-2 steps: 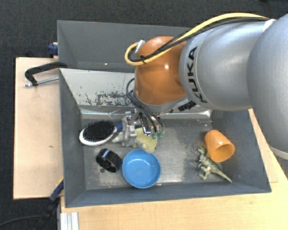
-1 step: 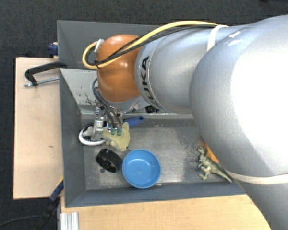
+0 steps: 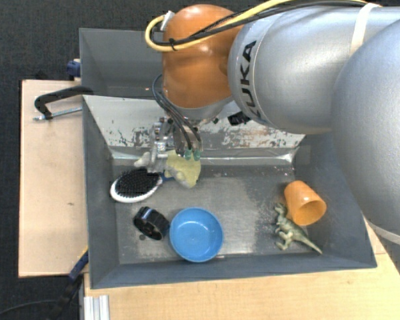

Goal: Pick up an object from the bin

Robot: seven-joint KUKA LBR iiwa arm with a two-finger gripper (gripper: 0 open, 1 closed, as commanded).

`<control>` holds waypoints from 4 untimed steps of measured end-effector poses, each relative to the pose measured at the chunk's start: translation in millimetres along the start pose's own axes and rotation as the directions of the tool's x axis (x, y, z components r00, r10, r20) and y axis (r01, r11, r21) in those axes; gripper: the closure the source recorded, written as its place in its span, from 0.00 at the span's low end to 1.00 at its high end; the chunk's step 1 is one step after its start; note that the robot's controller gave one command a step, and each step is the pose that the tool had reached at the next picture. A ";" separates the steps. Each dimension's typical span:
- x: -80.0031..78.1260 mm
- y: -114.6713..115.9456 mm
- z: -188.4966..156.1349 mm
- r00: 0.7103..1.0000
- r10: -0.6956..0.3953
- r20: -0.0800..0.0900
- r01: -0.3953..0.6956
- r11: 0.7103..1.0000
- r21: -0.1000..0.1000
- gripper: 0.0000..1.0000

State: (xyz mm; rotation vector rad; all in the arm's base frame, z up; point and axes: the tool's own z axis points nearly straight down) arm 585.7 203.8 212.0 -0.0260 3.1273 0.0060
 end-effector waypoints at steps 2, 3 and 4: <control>27.0 -72.9 140.6 0.715 -0.699 -0.010 0.699 0.715 -0.006 0.00; 26.0 -70.7 136.8 0.714 -0.700 -0.007 0.700 0.714 -0.005 1.00; 19.8 -66.2 7.1 0.718 -0.696 0.001 0.696 0.718 0.000 1.00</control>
Offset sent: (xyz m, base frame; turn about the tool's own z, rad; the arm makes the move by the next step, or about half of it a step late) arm 0.0000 0.0000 0.0000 0.0000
